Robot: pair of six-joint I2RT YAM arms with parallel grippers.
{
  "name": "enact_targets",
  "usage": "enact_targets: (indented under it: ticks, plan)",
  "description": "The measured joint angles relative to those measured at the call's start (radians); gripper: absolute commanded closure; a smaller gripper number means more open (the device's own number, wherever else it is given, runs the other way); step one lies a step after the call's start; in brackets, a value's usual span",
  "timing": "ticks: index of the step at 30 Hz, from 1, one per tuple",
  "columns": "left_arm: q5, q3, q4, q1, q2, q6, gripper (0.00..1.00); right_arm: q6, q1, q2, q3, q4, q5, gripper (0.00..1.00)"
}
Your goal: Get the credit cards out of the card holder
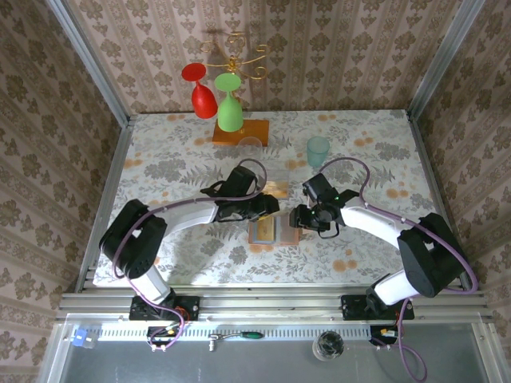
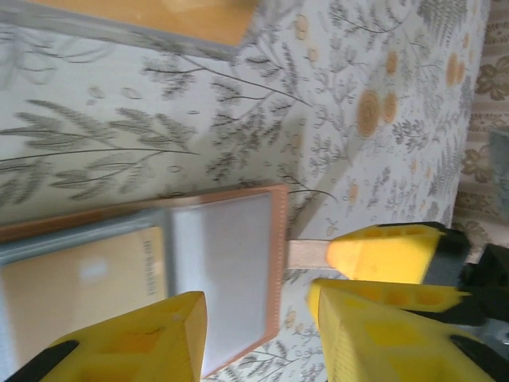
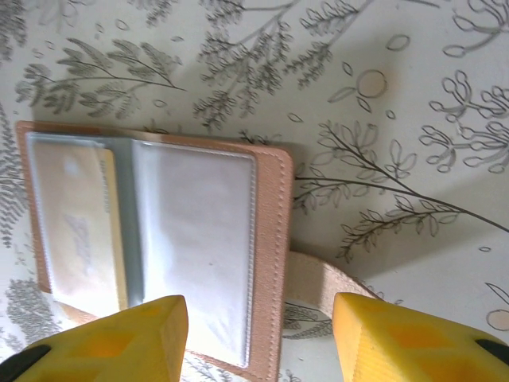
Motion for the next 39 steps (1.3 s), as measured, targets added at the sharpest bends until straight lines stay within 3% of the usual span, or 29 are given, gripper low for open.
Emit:
enact_targets:
  ticks: [17, 39]
  plan:
    - [0.002, -0.123, -0.045, 0.087, -0.018, 0.064, 0.74, 0.063, 0.073, 0.077, 0.083, 0.032, -0.036, 0.50]
    - [0.029, -0.183, 0.030, 0.090, 0.004, 0.074, 0.77, 0.124, 0.106, 0.211, 0.108, 0.194, -0.155, 0.59]
